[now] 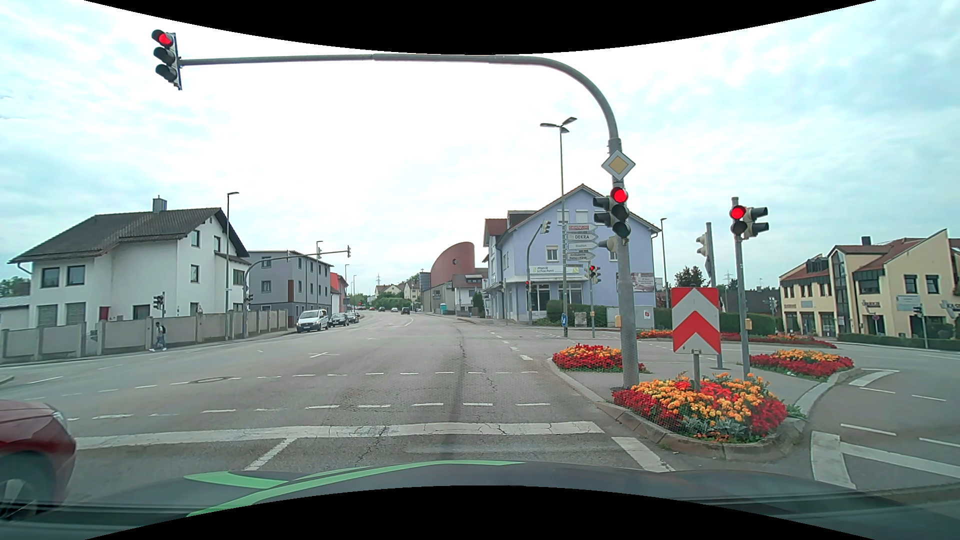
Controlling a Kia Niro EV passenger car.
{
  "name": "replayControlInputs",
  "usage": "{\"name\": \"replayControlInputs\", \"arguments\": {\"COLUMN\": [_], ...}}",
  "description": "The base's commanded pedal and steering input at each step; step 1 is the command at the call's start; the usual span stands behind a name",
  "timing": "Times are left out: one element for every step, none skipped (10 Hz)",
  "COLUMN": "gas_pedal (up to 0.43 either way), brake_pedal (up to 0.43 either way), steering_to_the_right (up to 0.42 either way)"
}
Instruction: Follow the waypoints while adhering to traffic rules and regulations
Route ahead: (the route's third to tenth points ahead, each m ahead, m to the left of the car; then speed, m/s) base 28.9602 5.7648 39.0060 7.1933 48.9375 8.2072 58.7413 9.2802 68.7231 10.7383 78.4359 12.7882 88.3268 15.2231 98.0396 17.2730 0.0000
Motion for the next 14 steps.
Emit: {"name": "replayControlInputs", "arguments": {"gas_pedal": [0.000,0.000,0.000,0.000,0.000,0.000,0.000,0.000,0.000,0.000,0.000,0.000,0.000,0.000], "brake_pedal": [0.274,0.274,0.274,0.274,0.274,0.274,0.274,0.274,0.274,0.274,0.274,0.274,0.274,0.274], "steering_to_the_right": [0.005,0.005,0.005,0.004,0.005,0.005,0.005,0.005,0.005,0.005,0.004,0.005,0.005,0.005]}}
